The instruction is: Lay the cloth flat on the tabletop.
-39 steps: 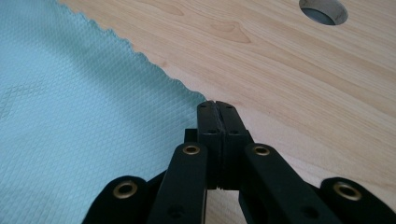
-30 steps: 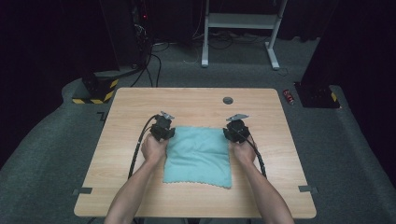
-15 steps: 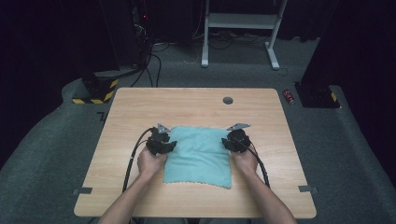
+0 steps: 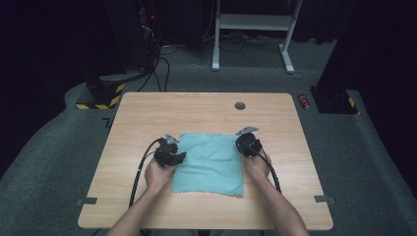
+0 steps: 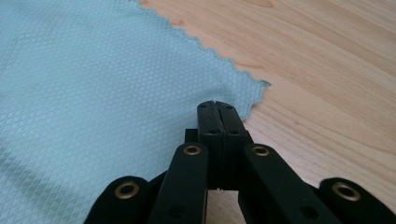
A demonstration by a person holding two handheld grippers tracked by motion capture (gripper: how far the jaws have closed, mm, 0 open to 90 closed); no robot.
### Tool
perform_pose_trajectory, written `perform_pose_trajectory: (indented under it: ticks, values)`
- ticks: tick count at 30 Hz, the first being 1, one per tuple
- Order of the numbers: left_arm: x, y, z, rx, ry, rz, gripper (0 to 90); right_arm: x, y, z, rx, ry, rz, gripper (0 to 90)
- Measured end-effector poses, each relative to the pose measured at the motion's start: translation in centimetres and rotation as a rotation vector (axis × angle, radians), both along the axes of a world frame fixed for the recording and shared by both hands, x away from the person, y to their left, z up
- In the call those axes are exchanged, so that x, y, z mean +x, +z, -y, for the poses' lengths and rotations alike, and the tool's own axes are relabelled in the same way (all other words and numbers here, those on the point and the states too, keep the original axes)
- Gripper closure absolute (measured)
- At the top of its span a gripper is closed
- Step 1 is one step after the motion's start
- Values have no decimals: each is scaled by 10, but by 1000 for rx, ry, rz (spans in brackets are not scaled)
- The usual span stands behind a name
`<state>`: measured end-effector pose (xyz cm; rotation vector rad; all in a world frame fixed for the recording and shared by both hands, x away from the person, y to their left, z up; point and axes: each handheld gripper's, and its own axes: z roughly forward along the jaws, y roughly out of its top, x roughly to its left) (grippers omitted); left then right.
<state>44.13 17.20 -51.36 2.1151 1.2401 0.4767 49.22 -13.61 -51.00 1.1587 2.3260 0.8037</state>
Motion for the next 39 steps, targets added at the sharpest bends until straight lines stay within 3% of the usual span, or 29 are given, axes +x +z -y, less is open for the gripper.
perform_pose_trajectory:
  ticks: [5,7,9,14,19,23,24,33,39]
  values:
    - [-1,2,1,7,-3,-3,552,3,-2,4,12,-13,-6,893]
    - [-4,5,0,-1,-9,2,550,2,-1,4,24,-21,-8,828]
    - [-9,10,-2,-10,-15,12,549,-3,5,6,67,-10,-16,791]
    - [-28,19,-5,-28,-44,15,533,-33,18,3,90,73,0,758]
    - [-52,20,-10,-21,-66,4,534,-69,17,11,92,113,7,755]
    - [-71,17,-16,-58,-55,-13,538,-93,13,18,92,129,3,759]
    - [-75,16,-16,-50,-57,-16,542,-99,12,20,93,136,3,758]
    - [-102,14,-15,-34,-77,-14,629,-133,5,23,77,174,7,739]
    - [-111,12,-8,-9,-109,-18,679,-147,1,25,85,180,6,732]
